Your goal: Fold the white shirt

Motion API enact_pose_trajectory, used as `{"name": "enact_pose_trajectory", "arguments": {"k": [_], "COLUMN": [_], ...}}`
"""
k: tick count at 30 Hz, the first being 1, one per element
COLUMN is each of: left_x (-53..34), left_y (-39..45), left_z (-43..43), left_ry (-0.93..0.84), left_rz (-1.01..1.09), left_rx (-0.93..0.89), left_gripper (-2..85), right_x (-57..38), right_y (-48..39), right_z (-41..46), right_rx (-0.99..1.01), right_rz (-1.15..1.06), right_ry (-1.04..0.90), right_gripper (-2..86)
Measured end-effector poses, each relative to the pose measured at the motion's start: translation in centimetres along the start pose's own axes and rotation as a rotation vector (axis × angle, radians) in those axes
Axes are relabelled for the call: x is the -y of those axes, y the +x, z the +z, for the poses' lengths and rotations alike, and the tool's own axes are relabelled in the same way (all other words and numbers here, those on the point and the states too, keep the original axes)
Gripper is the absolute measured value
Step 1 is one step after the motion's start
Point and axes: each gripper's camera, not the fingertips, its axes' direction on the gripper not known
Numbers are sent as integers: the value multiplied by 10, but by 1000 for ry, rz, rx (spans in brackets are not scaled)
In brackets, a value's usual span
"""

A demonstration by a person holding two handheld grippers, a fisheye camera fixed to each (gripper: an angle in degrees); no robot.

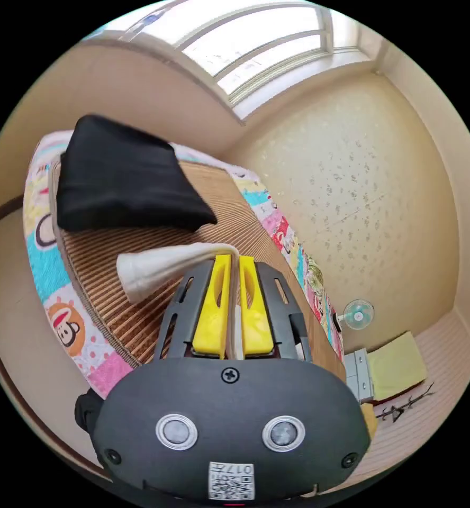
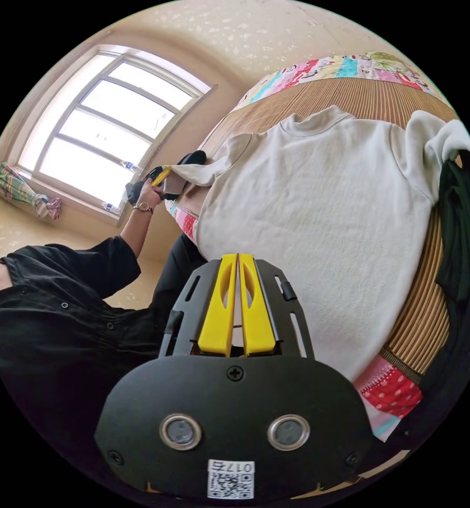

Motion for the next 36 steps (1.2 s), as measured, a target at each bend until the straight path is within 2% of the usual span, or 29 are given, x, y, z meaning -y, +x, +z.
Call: {"name": "enact_pose_trajectory", "arguments": {"k": [2,3,5,6,8,9,11,12,14,15,16,17,20,22,27,32,36], "left_x": [-8,-14,-54,-69,-153,-179,-297,-330,-450,-471,-500,-510,-517,-503,-433,-386,-390], "left_y": [89,112,206,228,303,318,355,358,347,340,327,319,305,291,216,129,81], "left_z": [-9,-9,4,11,53,69,154,179,260,270,270,250,221,201,147,117,144], "left_ry": [19,22,-19,-36,-116,-153,-386,-473,-789,-818,-759,-608,-508,-513,-549,-576,-714], "left_rz": [257,317,562,622,853,904,1106,1146,1275,1291,1294,1284,1274,1225,938,729,698], "left_rx": [-116,-138,-208,-220,-236,-234,-176,-145,7,47,105,119,191,137,25,116,170], "left_gripper": [38,38,37,37,37,37,37,38,43,45,48,45,33,37,53,39,6], "right_x": [-3,-3,-6,-7,-10,-11,-15,-16,-21,-22,-26,-30,-41,-42,6,111,178], "right_y": [1,2,4,5,8,10,16,18,22,22,21,20,23,27,15,-21,-2], "right_z": [-3,-4,-12,-14,-24,-26,-30,-30,-28,-28,-30,-33,-38,-37,-21,2,24], "right_rx": [10,14,38,45,84,97,173,197,256,254,235,203,134,104,-35,-395,-472], "right_rz": [11,16,31,36,54,60,101,113,152,160,173,186,228,247,228,197,220], "right_ry": [-16,-16,4,13,56,68,107,113,111,107,101,98,97,97,118,304,404], "right_gripper": [6,6,6,6,6,6,7,7,8,9,10,13,22,29,50,73,78]}}
